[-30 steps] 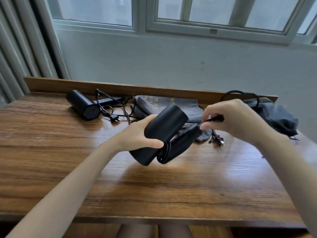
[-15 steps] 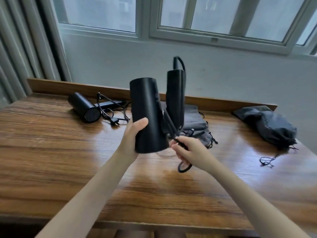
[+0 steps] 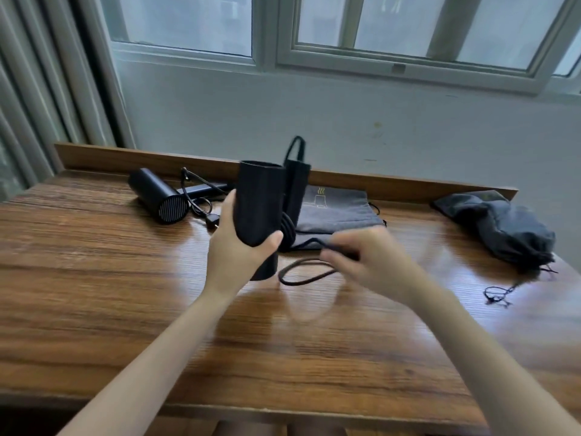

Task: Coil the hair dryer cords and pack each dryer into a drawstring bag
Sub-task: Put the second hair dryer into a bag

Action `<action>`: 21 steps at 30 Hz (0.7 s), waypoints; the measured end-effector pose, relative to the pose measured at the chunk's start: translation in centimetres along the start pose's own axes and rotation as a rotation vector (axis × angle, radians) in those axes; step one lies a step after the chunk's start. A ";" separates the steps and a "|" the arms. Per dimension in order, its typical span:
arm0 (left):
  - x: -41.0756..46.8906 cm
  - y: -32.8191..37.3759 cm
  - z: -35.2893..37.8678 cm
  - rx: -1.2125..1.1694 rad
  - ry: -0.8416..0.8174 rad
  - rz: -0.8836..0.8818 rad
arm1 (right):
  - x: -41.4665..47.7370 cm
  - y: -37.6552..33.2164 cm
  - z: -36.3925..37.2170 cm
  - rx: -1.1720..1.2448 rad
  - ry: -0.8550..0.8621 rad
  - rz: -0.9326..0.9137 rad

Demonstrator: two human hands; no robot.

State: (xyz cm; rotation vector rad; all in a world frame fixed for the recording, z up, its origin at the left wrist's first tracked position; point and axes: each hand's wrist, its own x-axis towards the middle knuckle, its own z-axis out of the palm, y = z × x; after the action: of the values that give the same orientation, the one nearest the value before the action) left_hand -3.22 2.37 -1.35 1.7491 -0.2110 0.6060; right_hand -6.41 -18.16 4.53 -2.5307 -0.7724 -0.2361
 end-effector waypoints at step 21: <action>-0.5 0.0 -3.1 -0.842 -1.019 -0.319 | 4.6 5.8 -4.6 0.298 -0.167 -0.047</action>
State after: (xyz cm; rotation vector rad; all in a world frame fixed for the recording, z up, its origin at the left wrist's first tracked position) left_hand -4.56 5.18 -1.10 1.0699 -0.7475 -0.6013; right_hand 0.58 -22.40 7.63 -2.2706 -0.8624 0.0731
